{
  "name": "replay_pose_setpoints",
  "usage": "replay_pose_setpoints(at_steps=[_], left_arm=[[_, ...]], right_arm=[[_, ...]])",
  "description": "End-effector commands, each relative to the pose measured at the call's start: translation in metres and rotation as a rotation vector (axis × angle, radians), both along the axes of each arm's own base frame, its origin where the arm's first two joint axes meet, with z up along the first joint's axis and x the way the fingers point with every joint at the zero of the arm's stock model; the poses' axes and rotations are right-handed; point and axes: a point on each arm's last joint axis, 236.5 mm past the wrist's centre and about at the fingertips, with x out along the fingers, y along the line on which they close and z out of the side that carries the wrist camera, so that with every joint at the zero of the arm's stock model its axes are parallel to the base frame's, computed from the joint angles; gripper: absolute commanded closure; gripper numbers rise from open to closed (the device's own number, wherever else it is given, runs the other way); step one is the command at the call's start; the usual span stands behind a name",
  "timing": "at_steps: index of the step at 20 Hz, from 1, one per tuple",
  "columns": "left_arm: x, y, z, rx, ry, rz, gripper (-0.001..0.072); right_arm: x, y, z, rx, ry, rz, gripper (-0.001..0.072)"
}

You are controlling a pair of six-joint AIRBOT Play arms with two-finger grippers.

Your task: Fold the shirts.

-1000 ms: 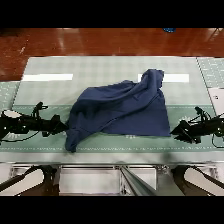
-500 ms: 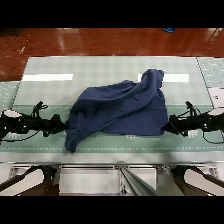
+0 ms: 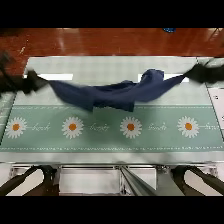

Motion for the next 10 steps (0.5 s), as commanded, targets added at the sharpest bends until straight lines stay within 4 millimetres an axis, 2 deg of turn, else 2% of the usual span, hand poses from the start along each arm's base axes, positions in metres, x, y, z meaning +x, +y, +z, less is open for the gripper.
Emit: replay_pose_setpoints(at_steps=[1, 2, 3, 5, 6, 8, 10], left_arm=[[0.004, -0.006, 0.175, 0.058, -0.402, 0.001, 0.0693], [-0.006, -0.008, 0.218, 0.103, -0.501, 0.008, 0.0694], [-0.017, -0.009, 0.252, 0.149, -0.58, 0.019, 0.0694], [-0.047, -0.007, 0.309, 0.268, -0.71, 0.072, 0.0693], [-0.063, -0.003, 0.33, 0.331, -0.756, 0.114, 0.0693], [-0.1, 0.009, 0.364, 0.465, -0.835, 0.222, 0.0694], [-0.139, 0.02, 0.38, 0.578, -0.877, 0.315, 0.0693]], right_arm=[[-0.008, -0.011, 0.174, -0.158, -0.374, -0.064, 0.0686], [-0.018, -0.007, 0.213, -0.177, -0.469, -0.067, 0.0686], [-0.033, -0.002, 0.249, -0.197, -0.557, -0.067, 0.0686], [-0.064, 0.007, 0.298, -0.235, -0.696, -0.07, 0.0686], [-0.081, 0.011, 0.313, -0.246, -0.746, -0.079, 0.0686], [-0.11, 0.01, 0.324, -0.298, -0.78, -0.113, 0.0686], [-0.141, 0.007, 0.333, -0.35, -0.81, -0.157, 0.0686]])
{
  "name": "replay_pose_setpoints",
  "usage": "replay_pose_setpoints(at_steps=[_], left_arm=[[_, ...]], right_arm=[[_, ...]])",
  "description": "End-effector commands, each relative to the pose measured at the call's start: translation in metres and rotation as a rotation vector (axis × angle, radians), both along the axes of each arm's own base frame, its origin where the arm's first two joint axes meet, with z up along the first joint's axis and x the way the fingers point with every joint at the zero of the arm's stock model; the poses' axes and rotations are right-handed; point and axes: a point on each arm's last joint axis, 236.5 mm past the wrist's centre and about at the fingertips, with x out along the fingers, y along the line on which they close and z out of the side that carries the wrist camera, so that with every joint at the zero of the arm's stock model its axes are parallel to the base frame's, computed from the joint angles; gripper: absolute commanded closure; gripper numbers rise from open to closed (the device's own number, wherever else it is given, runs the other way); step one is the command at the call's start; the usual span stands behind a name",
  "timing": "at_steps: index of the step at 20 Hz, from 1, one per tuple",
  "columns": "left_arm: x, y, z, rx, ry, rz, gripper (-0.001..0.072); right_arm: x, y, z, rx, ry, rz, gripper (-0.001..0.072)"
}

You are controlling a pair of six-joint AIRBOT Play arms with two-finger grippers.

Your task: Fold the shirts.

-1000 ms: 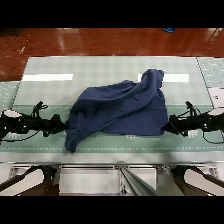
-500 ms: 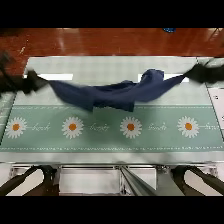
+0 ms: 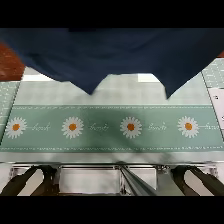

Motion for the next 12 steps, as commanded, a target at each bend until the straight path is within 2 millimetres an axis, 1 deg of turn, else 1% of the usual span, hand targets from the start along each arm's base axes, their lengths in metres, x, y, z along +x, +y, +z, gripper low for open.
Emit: replay_pose_setpoints(at_steps=[1, 2, 3, 4, 5, 7, 8, 9, 10, 11, 12], left_arm=[[-0.071, 0.024, 0.041, 0.15, -0.131, 0.237, 0.0694], [-0.091, 0.029, 0.04, 0.194, -0.131, 0.289, 0.0693], [-0.108, 0.034, 0.039, 0.214, -0.134, 0.334, 0.0693], [-0.125, 0.039, 0.042, 0.213, -0.146, 0.377, 0.0693], [-0.14, 0.039, 0.045, 0.224, -0.168, 0.386, 0.0693], [-0.164, 0.038, 0.049, 0.232, -0.205, 0.376, 0.0693], [-0.171, 0.04, 0.05, 0.224, -0.216, 0.367, 0.0693], [-0.175, 0.043, 0.049, 0.215, -0.213, 0.358, 0.0693], [-0.176, 0.046, 0.043, 0.208, -0.186, 0.351, 0.0693], [-0.173, 0.05, 0.029, 0.212, -0.124, 0.354, 0.0693], [-0.168, 0.056, 0.009, 0.224, -0.034, 0.369, 0.0693]], right_arm=[[-0.06, -0.002, 0.032, -0.068, -0.112, -0.089, 0.0686], [-0.073, -0.002, 0.035, -0.081, -0.13, -0.109, 0.0686], [-0.087, -0.003, 0.035, -0.097, -0.131, -0.129, 0.0686], [-0.097, -0.006, 0.029, -0.096, -0.106, -0.157, 0.0686], [-0.106, -0.01, 0.018, -0.091, -0.067, -0.184, 0.0686], [-0.116, -0.016, -0.002, -0.09, -0.015, -0.222, 0.0686], [-0.118, -0.018, -0.014, -0.087, 0.013, -0.233, 0.0686], [-0.119, -0.019, -0.026, -0.083, 0.044, -0.236, 0.0686], [-0.118, -0.019, -0.038, -0.077, 0.075, -0.233, 0.0686], [-0.115, -0.019, -0.048, -0.071, 0.101, -0.229, 0.0686], [-0.11, -0.02, -0.058, -0.065, 0.131, -0.226, 0.0686]])
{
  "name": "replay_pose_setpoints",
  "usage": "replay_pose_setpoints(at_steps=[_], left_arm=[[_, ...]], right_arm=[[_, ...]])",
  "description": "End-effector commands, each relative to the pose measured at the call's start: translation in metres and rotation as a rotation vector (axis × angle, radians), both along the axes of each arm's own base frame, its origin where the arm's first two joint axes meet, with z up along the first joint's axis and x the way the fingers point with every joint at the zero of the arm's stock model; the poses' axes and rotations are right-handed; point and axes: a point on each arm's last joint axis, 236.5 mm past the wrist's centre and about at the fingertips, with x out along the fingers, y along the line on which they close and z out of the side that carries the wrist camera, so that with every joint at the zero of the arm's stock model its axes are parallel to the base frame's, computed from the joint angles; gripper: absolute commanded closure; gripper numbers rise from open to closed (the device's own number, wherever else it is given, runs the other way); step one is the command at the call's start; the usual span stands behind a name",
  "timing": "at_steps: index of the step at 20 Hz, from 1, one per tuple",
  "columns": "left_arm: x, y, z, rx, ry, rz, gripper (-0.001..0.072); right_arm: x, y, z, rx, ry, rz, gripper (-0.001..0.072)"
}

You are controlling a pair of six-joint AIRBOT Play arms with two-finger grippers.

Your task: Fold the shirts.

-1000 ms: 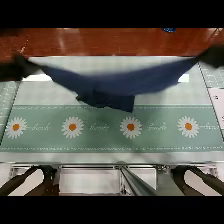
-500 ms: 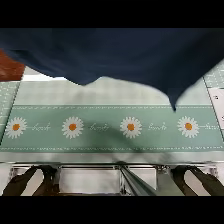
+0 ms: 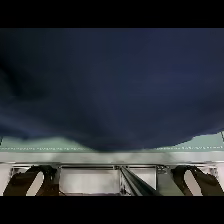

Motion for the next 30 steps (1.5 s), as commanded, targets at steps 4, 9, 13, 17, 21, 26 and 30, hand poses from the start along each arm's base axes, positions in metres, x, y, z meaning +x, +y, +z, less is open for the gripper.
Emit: replay_pose_setpoints(at_steps=[4, 9, 13, 17, 21, 26, 30], left_arm=[[0.039, 0.026, -0.111, -0.04, 0.437, 0.095, 0.0693], [0.145, 0.026, -0.22, -0.039, 0.714, 0.078, 0.0693], [0.246, 0.02, -0.311, -0.086, 0.82, 0.052, 0.0693], [0.332, 0.014, -0.389, -0.16, 0.836, 0.039, 0.0693], [0.362, 0.002, -0.481, -0.295, 0.979, 0.052, 0.0693], [0.364, -0.013, -0.547, -0.398, 1.113, 0.05, 0.0693], [0.349, -0.001, -0.543, -0.399, 1.177, 0.049, 0.0693]], right_arm=[[0.034, 0.012, -0.08, 0.109, 0.208, 0.087, 0.0686], [0.113, 0.013, -0.168, 0.231, 0.398, 0.193, 0.0686], [0.202, 0.018, -0.238, 0.376, 0.511, 0.305, 0.0686], [0.289, 0.02, -0.315, 0.579, 0.572, 0.322, 0.0686], [0.35, -0.002, -0.377, 0.631, 0.61, 0.252, 0.0686], [0.376, -0.005, -0.425, 0.696, 0.703, 0.242, 0.0686], [0.339, -0.011, -0.43, 0.653, 0.83, 0.312, 0.0685]])
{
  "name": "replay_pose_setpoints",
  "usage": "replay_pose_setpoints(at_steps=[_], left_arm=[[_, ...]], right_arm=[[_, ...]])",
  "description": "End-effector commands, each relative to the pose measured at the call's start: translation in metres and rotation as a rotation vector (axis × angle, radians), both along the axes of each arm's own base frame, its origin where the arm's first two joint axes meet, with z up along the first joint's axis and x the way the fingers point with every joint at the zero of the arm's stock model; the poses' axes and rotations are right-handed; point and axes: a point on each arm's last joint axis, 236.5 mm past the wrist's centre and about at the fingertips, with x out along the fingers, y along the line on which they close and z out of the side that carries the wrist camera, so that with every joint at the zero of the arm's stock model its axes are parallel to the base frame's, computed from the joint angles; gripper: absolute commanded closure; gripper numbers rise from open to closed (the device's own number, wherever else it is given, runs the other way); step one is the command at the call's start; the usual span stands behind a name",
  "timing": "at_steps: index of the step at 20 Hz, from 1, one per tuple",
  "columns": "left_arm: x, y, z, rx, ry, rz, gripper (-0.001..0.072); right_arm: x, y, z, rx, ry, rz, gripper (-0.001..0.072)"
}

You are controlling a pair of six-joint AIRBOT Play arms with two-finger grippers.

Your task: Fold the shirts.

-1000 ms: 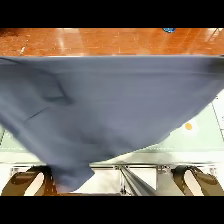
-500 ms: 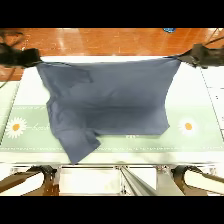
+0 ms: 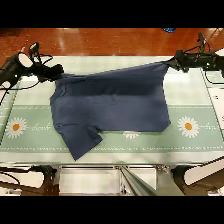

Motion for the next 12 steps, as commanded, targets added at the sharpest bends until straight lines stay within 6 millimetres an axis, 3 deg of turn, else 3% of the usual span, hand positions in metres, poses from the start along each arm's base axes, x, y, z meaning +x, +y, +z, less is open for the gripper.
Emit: replay_pose_setpoints(at_steps=[1, 3, 5, 9, 12], left_arm=[[-0.019, 0.008, -0.006, -0.023, 0.093, -0.024, 0.0692], [-0.045, 0.009, -0.013, -0.015, 0.186, -0.109, 0.0692], [-0.062, 0.003, -0.028, -0.01, 0.242, -0.171, 0.0693], [-0.069, -0.005, -0.051, -0.014, 0.283, -0.184, 0.0693], [-0.075, -0.005, -0.053, -0.021, 0.31, -0.189, 0.0691]], right_arm=[[-0.036, -0.008, -0.012, -0.013, 0.105, 0.117, 0.0685], [-0.066, -0.019, -0.026, -0.064, 0.198, 0.188, 0.0686], [-0.083, -0.024, -0.048, -0.128, 0.273, 0.216, 0.0685], [-0.096, -0.011, -0.086, -0.158, 0.338, 0.216, 0.0685], [-0.094, -0.007, -0.096, -0.18, 0.342, 0.203, 0.0671]])
